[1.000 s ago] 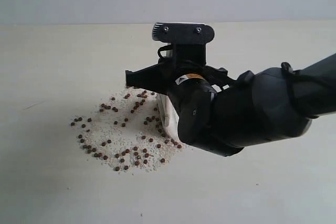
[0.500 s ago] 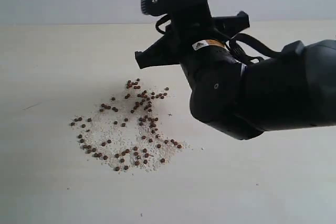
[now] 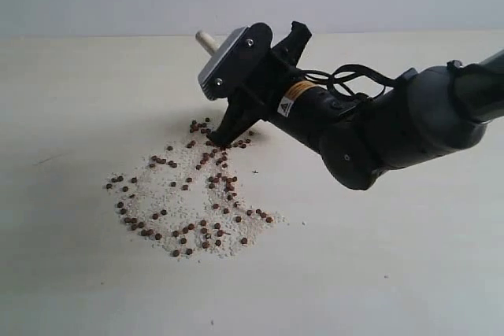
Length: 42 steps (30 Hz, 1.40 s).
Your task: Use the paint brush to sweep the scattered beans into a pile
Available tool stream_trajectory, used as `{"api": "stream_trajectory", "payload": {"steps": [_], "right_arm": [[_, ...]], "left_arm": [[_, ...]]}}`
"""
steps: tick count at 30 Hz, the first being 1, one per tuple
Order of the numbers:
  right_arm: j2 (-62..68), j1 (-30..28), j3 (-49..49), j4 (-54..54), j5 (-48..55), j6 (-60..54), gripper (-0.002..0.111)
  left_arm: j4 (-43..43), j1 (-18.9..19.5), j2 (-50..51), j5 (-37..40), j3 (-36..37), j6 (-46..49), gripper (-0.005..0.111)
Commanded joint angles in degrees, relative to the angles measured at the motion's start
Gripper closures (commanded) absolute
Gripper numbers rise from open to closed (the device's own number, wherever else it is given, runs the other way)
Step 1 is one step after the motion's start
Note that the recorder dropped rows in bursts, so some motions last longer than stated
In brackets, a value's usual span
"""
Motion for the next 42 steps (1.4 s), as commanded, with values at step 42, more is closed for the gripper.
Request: {"api": "stream_trajectory", "payload": {"steps": [42], "right_arm": [[11.6, -3.8, -23.2, -56.7, 5.4, 22.5, 0.108]], "left_arm": [[-0.4, -0.2, -0.3, 0.1, -0.1, -0.1, 0.107]]}}
